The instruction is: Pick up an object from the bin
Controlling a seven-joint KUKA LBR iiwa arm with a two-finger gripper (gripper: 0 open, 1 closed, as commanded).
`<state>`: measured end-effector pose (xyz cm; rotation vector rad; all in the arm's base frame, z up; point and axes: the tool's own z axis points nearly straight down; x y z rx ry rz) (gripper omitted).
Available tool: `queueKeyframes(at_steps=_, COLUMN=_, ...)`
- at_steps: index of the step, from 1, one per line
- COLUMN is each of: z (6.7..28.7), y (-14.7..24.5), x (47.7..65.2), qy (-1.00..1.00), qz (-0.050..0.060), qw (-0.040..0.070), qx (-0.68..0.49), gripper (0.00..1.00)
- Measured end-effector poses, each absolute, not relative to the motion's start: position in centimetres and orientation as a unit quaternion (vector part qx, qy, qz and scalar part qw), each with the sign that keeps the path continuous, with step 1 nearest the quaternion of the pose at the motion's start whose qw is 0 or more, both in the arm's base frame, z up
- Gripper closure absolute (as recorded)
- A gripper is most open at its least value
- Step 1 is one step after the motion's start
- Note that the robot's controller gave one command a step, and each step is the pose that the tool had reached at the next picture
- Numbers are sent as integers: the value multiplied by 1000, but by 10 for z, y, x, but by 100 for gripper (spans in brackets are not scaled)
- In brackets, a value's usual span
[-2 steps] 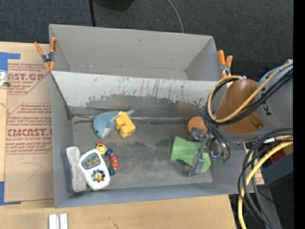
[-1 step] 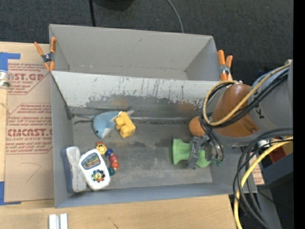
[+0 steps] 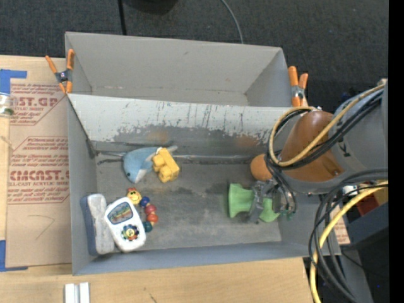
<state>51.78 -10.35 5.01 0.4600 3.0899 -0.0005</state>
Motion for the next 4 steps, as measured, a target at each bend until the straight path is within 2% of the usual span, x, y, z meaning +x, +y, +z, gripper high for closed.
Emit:
queueKeyframes(at_steps=1, z=54, y=-103, x=516, qy=989, qz=0, qw=6, qx=149, gripper=100)
queueKeyframes(at_steps=2, z=73, y=-102, x=513, qy=989, qz=1, qw=1, qx=148, gripper=100)
queueKeyframes(at_steps=4, z=109, y=-102, x=515, qy=989, qz=1, qw=4, qx=148, gripper=100)
